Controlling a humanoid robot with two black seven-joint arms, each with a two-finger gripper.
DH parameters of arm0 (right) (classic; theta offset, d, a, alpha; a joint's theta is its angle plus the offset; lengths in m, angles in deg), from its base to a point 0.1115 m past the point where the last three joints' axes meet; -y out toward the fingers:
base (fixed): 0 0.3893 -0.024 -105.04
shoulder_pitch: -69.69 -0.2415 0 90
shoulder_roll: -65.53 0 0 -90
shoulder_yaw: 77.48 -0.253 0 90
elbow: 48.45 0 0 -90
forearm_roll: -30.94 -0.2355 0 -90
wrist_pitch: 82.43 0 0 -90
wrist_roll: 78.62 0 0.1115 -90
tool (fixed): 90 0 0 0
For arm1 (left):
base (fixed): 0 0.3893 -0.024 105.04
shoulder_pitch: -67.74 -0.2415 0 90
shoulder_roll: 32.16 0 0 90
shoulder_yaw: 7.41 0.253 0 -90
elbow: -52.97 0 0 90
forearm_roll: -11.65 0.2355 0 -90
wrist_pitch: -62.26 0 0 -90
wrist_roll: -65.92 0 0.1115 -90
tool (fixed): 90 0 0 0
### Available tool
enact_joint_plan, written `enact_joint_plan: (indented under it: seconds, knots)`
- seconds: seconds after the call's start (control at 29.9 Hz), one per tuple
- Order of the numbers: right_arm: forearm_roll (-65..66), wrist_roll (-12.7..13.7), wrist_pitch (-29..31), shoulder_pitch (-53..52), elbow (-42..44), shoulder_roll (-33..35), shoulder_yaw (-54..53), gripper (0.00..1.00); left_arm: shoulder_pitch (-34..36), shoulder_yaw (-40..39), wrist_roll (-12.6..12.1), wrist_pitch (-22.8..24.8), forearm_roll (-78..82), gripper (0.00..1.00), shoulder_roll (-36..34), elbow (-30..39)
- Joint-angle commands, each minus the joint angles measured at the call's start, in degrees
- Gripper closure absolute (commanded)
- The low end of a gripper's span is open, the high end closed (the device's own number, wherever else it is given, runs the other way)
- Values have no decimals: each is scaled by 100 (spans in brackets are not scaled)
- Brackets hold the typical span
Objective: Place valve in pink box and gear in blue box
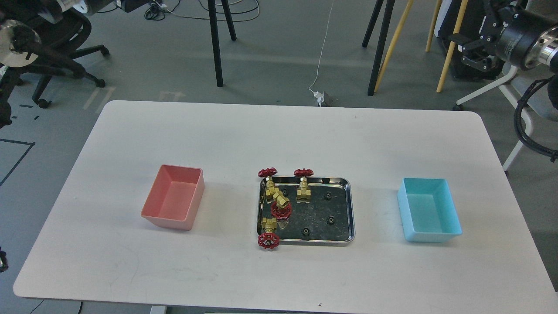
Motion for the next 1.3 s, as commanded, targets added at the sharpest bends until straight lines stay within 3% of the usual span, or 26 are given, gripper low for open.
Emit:
enact_joint_plan:
  seconds: [0.0,0.1,0.3,0.37,0.53,0.67,1.0,1.07,1.2,1.27]
  knots:
    - [0,-9,19,8,-7,14,1,1,8,-13,9,70,-3,0,10,-4]
    - [0,-17,19,8,-7,22,1,1,-1,-74,9,289,-21,0,10,-22]
    - [-9,-70,107,8,-24,49,-16,1,-1,-417,-132,280,-30,0,-69,-197]
    - [-9,-88,177,8,-24,49,-95,1,8,-505,-114,629,-30,0,-236,-285]
    - [9,-88,186,-1,2,57,-227,1,-10,-540,-9,629,-12,0,-263,-557]
    - [52,-70,186,-36,2,31,-219,1,-97,-418,483,629,40,0,-228,-611]
    - [70,167,125,-212,89,49,-210,1,-177,48,562,629,1426,2,220,-339]
    - [88,185,125,-273,212,31,-201,1,-238,66,606,629,2024,8,291,-180]
    - [140,237,142,-537,493,-4,-43,1,-589,101,1229,629,3044,15,668,126]
    - [272,237,142,-660,599,-56,80,1,-747,101,1414,580,3711,15,765,276]
